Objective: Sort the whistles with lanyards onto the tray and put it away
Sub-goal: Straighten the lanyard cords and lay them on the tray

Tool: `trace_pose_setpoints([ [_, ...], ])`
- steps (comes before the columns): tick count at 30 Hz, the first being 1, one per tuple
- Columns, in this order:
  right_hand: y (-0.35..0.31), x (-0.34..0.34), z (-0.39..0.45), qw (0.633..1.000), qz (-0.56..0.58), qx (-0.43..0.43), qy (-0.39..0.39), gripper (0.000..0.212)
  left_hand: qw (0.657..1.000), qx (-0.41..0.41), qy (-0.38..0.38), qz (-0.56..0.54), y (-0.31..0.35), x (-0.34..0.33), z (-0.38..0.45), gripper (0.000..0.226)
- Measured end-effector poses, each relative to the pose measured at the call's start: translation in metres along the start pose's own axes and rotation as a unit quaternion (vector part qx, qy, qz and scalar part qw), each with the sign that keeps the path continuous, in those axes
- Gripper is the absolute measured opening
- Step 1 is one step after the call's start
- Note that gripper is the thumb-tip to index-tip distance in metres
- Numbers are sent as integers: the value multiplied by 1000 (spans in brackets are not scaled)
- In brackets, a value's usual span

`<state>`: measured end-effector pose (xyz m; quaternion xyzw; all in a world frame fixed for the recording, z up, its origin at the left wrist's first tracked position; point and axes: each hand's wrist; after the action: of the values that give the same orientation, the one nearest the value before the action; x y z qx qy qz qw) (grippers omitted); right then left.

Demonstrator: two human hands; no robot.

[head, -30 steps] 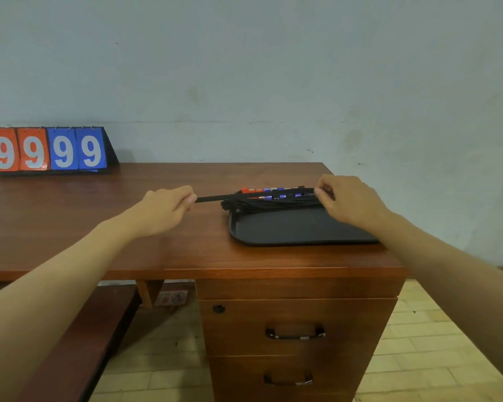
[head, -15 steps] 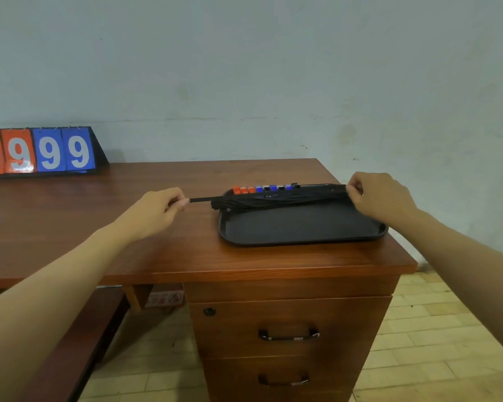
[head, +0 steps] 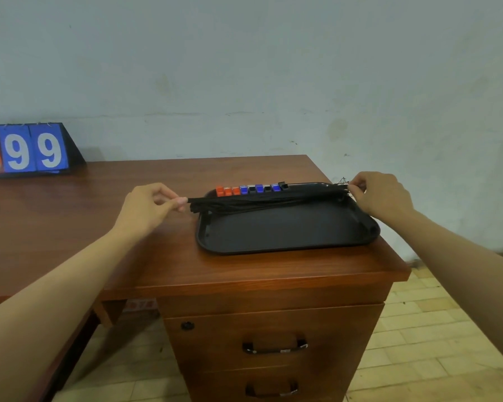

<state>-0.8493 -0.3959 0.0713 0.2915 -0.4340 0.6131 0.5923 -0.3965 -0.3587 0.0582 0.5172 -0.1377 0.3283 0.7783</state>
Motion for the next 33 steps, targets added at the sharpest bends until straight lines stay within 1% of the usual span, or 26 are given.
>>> trace_pose_setpoints([
  [11,1,-19,20,1000,11,2,28,17,997,10,5,-82,-15,-18,5,5],
  [14,4,-22,24,1000,0,1,26,17,996,11,-8,-90,-15,-20,5,10],
  [18,7,-26,26,1000,-7,-10,22,20,995,9,-19,-99,-13,-21,4,10],
  [25,4,-30,24,1000,-11,-8,18,22,996,16,-25,-88,-14,-22,4,14],
  [30,2,-32,25,1000,-12,-7,9,21,996,23,-39,-75,-14,-23,5,13],
  [33,3,-33,25,1000,-19,-9,-2,23,996,27,-43,-68,-14,-24,4,18],
])
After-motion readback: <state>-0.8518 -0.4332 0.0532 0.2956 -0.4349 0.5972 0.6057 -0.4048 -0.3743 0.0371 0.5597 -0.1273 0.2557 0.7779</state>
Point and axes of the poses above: each hand's wrist, its own z-axis towards the middle knuckle, its own x-axis out of the back of the hand, y = z × x, and after that the axes turned 8 degrees about -z, right-handed
